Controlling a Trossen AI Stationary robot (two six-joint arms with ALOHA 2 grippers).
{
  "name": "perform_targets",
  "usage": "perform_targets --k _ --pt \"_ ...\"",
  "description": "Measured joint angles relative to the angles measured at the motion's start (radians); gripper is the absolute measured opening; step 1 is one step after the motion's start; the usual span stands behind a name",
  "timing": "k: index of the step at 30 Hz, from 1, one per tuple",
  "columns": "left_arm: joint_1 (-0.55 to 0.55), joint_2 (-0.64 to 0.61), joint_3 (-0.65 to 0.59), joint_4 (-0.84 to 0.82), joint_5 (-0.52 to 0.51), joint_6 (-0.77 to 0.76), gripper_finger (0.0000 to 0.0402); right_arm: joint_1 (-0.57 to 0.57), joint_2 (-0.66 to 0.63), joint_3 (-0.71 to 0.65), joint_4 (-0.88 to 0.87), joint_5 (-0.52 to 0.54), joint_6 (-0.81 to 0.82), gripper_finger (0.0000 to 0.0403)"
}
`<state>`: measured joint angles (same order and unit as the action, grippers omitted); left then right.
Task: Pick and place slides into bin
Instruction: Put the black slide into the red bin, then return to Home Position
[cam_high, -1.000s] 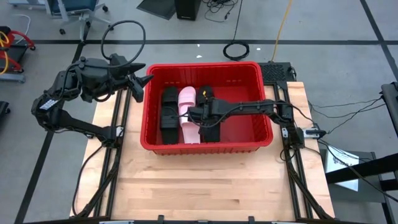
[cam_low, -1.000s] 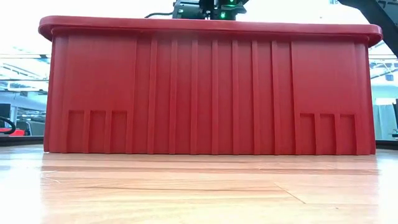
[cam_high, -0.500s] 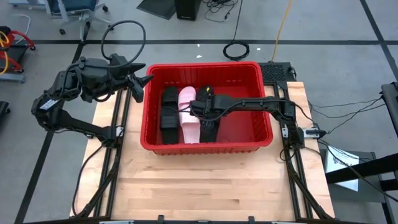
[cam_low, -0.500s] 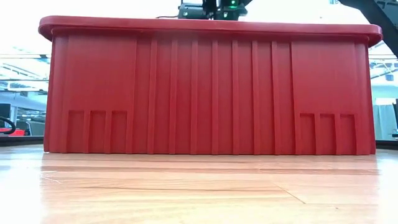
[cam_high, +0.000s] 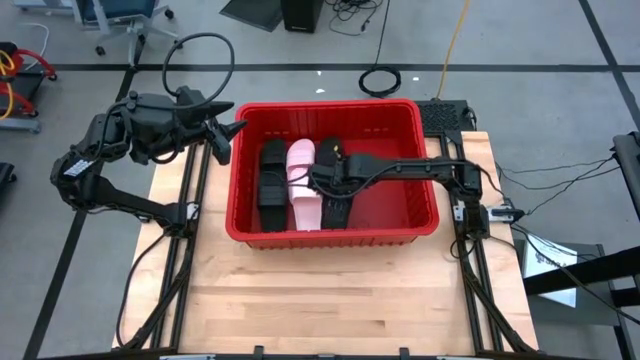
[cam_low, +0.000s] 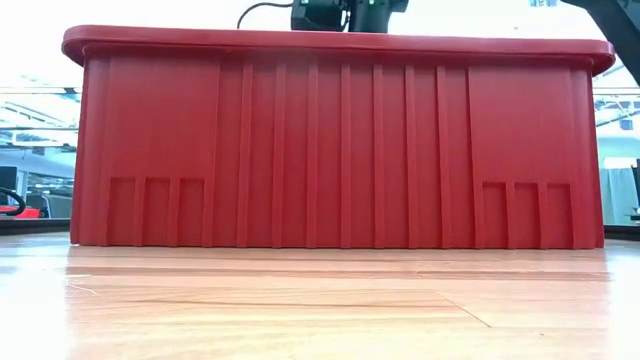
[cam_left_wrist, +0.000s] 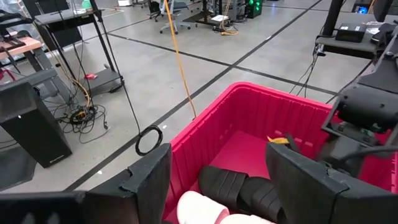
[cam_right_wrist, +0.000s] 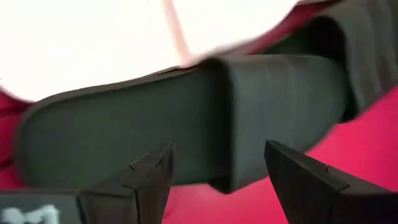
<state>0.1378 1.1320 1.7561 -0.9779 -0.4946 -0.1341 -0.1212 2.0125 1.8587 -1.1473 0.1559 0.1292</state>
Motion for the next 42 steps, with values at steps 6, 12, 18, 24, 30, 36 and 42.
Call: perform_targets --k 6,12,18,24,30,36,42 --pt "0.0 0.0 0.0 0.0 0.0 -0.002 0.0255 0.026 -0.001 -0.069 0.102 0.006 -0.047 0.0237" --pt "0.0 0.0 0.0 -0.012 0.0 -0.003 0.0255 0.036 -0.002 -0.197 0.174 0.005 -0.033 0.0234" --pt "0.0 0.0 0.0 -0.016 0.0 -0.003 0.0255 0.035 -0.03 -0.216 0.181 -0.002 0.015 0.0235" --pt "0.0 0.0 0.0 -0.016 -0.001 0.003 0.0255 0.031 -0.112 -0.218 0.215 0.026 0.016 0.0229" --pt "0.0 0.0 0.0 -0.015 -0.001 0.002 0.0255 0.022 -0.201 -0.218 0.231 0.03 0.028 0.0228" --pt "0.0 0.0 0.0 -0.015 -0.001 0.001 0.0255 0.015 -0.288 -0.218 0.329 0.03 0.082 0.0227" --pt "0.0 -0.009 0.0 -0.014 -0.001 0.03 0.0255 0.015 -0.371 -0.218 0.538 0.026 0.155 0.0228"
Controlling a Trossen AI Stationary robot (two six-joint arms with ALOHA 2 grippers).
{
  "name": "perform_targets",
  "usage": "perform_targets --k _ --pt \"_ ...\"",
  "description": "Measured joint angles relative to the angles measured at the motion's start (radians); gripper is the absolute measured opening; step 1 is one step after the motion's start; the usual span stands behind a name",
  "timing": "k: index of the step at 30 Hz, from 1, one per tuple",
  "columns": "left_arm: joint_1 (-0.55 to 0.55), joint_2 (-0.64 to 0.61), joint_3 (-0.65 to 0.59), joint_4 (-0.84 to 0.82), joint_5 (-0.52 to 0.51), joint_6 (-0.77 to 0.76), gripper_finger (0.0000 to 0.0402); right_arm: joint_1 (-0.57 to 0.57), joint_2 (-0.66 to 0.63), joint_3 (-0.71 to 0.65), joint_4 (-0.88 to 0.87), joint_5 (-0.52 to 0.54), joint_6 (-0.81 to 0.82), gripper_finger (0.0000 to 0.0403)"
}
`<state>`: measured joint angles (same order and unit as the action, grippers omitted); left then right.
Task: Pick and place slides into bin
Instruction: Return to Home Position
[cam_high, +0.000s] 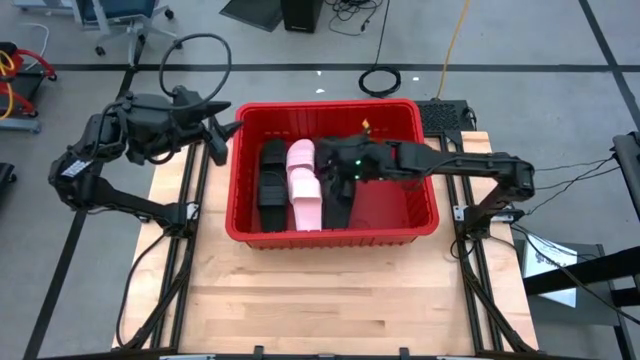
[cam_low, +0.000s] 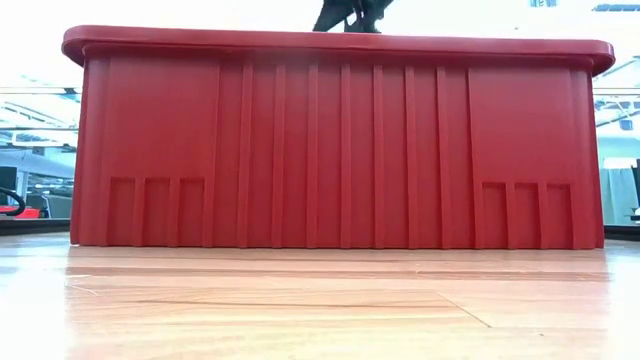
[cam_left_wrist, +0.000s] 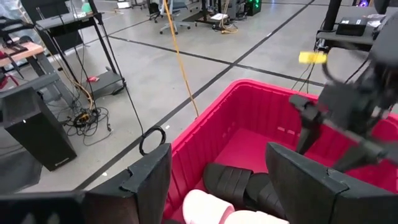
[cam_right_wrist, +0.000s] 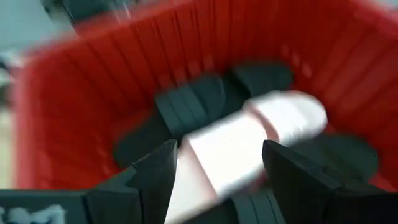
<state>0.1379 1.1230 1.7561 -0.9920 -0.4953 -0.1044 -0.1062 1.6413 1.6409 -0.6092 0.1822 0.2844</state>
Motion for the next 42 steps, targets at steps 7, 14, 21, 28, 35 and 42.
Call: perform_targets --k 7,14,21,28,35,42 --pt "0.0 -0.044 0.0 0.008 0.03 0.006 0.0255 0.0 -0.057 0.002 0.206 0.0 0.066 0.0222" --pt "0.0 -0.101 0.0 0.043 0.163 0.017 0.0255 0.002 -0.066 0.002 0.391 -0.002 0.109 0.0223" --pt "-0.007 -0.158 0.0 0.065 0.26 0.038 0.0255 0.01 -0.066 0.002 0.571 -0.004 0.179 0.0224" --pt "-0.008 -0.178 0.0 0.042 0.26 -0.036 0.0255 0.01 -0.071 -0.004 0.583 -0.003 0.168 0.0224" --pt "-0.008 -0.174 0.0 0.056 0.29 -0.111 0.0255 0.01 -0.07 -0.069 0.633 -0.003 0.328 0.0224" --pt "-0.011 -0.177 0.0 0.111 0.346 -0.08 0.0255 0.039 -0.073 -0.109 1.022 -0.328 0.154 0.0224"
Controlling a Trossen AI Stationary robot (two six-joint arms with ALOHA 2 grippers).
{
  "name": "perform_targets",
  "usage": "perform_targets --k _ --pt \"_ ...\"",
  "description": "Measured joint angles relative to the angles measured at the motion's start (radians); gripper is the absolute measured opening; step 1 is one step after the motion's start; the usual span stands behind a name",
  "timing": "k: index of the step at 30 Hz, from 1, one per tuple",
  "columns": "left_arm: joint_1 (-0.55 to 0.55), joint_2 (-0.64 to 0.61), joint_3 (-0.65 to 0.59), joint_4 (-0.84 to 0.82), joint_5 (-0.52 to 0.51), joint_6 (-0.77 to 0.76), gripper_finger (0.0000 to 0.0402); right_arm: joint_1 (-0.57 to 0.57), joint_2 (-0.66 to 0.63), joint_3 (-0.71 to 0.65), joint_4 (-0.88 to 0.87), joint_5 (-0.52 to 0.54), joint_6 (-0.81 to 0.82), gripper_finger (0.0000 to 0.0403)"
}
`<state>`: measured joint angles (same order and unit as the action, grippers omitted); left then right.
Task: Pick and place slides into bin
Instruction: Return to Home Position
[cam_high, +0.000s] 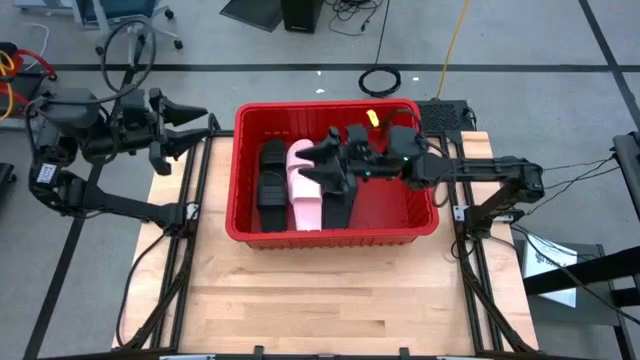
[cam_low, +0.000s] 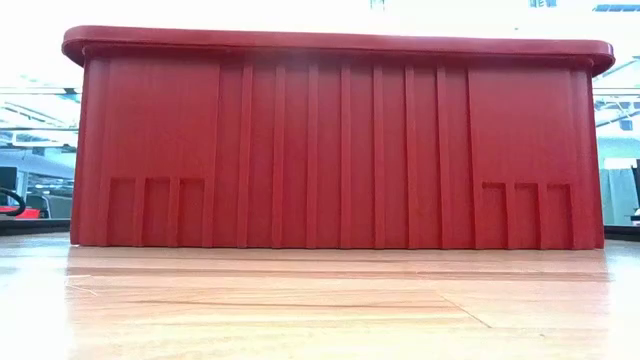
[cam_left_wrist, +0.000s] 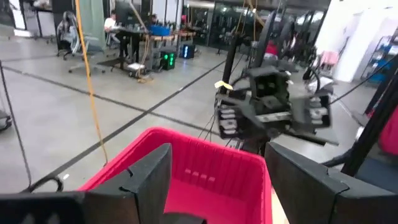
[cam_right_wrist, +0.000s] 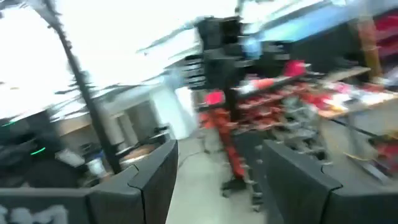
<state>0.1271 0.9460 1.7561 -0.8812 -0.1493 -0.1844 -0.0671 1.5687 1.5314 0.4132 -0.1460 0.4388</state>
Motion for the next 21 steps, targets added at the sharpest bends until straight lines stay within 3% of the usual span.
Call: perform_targets --k 2,11,21 --pt "-0.008 -0.006 0.0 0.026 0.001 0.002 0.0255 0.014 -0.024 -0.001 -0.016 -0.013 -0.017 0.0224" --pt "-0.085 -0.02 0.0 0.081 0.022 0.07 0.0255 0.051 -0.225 -0.001 -0.297 0.122 -0.048 0.0224" --pt "-0.109 -0.04 0.0 0.085 0.021 0.078 0.0255 0.05 -0.423 -0.001 -0.36 0.114 -0.113 0.0224"
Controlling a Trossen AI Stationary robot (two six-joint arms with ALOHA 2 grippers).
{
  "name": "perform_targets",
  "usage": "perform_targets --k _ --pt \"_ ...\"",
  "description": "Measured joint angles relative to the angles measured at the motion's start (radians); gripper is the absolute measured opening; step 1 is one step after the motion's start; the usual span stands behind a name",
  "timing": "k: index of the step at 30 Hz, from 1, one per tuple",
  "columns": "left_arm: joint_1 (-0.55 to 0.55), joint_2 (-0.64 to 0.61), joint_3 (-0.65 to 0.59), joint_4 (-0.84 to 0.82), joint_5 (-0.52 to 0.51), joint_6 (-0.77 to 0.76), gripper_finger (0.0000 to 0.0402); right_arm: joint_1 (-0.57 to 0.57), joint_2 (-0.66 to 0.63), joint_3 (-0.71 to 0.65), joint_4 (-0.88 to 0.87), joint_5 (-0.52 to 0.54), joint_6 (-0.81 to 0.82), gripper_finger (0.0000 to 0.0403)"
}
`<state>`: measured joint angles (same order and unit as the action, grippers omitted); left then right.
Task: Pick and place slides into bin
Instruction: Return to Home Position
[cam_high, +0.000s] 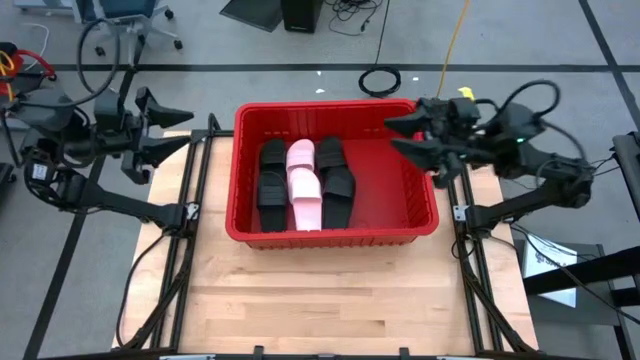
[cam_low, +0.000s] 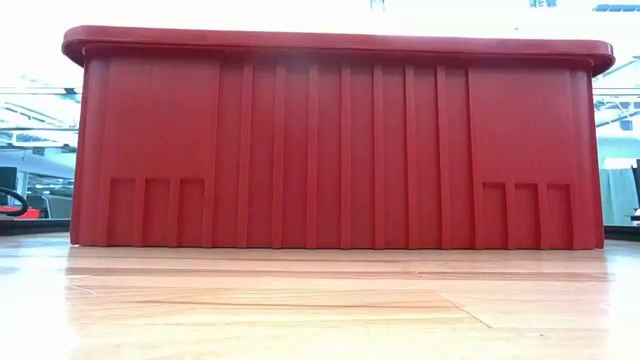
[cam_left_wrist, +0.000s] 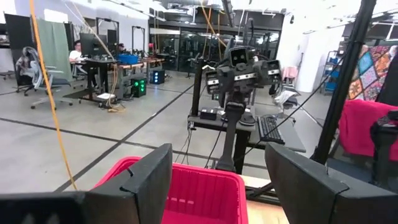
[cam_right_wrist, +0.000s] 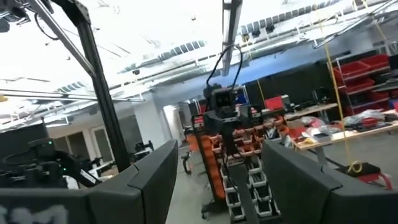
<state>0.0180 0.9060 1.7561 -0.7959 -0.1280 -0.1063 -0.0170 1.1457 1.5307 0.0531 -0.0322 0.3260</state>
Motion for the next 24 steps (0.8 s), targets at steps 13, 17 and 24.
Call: perform_targets --k 13,17,24 --pt "-0.002 -0.12 0.002 0.001 -0.055 0.046 0.0255 -0.001 -0.182 0.0 -0.166 0.002 -0.03 0.0224" --pt "-0.002 -0.139 0.0 -0.04 -0.055 0.042 0.0255 -0.001 -0.225 0.0 -0.178 0.002 -0.041 0.0224" --pt "-0.002 -0.16 -0.001 -0.074 -0.074 0.068 0.0255 -0.001 -0.317 0.0 -0.282 0.004 -0.062 0.0224"
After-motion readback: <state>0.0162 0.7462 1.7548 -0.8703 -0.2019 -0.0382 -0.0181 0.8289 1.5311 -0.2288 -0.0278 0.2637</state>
